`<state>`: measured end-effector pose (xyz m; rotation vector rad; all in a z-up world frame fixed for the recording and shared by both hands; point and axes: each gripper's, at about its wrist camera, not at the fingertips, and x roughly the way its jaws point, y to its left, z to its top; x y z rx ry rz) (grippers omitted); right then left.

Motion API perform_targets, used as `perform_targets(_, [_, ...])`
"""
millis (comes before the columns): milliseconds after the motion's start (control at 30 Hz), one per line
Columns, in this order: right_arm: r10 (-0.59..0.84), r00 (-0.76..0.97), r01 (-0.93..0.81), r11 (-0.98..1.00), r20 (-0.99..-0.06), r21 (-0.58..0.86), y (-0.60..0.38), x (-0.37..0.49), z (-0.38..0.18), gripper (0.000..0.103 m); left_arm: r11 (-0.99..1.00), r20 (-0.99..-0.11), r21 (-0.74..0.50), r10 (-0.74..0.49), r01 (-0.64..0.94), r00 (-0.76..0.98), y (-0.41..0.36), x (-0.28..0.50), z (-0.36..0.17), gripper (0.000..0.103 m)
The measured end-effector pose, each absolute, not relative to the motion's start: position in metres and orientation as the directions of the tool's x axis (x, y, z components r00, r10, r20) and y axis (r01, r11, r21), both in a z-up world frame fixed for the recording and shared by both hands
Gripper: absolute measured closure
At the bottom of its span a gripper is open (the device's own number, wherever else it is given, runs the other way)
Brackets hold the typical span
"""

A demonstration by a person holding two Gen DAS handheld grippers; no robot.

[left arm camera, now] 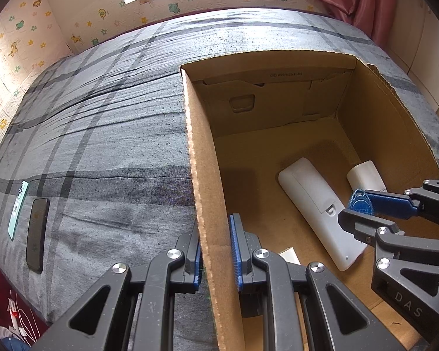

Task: Organize rigid objects
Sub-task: 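Lower the blue key fob onto the white remote and open the right gripper, then move the right gripper back out to the pale-blue tube on the bed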

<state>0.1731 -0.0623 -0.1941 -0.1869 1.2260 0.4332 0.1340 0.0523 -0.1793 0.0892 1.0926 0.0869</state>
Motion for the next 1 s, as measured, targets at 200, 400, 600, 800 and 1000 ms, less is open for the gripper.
perform_targets(200, [0.227, 0.276, -0.419, 0.903, -0.934, 0.096, -0.063, 0.171, -0.195, 0.068, 0.993, -0.881, 0.117, 0.116, -0.026, 0.459, 0.052, 0.134, -0.178, 0.085])
perform_targets(400, [0.234, 0.302, -0.412, 0.906, -0.924, 0.095, -0.065, 0.168, -0.189, 0.066, 0.993, -0.881, 0.119, 0.117, -0.025, 0.458, 0.051, 0.134, -0.178, 0.085])
perform_targets(600, [0.252, 0.335, -0.403, 0.909, -0.908, 0.103, -0.072, 0.162, -0.173, 0.062, 0.993, -0.881, 0.12, 0.118, -0.024, 0.458, 0.051, 0.134, -0.177, 0.085])
perform_targets(800, [0.268, 0.374, -0.394, 0.912, -0.888, 0.109, -0.082, 0.158, -0.147, 0.054, 0.993, -0.881, 0.118, 0.116, -0.024, 0.458, 0.052, 0.134, -0.177, 0.085])
perform_targets(1000, [0.267, 0.416, -0.373, 0.922, -0.869, 0.105, -0.101, 0.155, -0.124, 0.036, 0.993, -0.882, 0.118, 0.116, -0.023, 0.458, 0.053, 0.134, -0.177, 0.085])
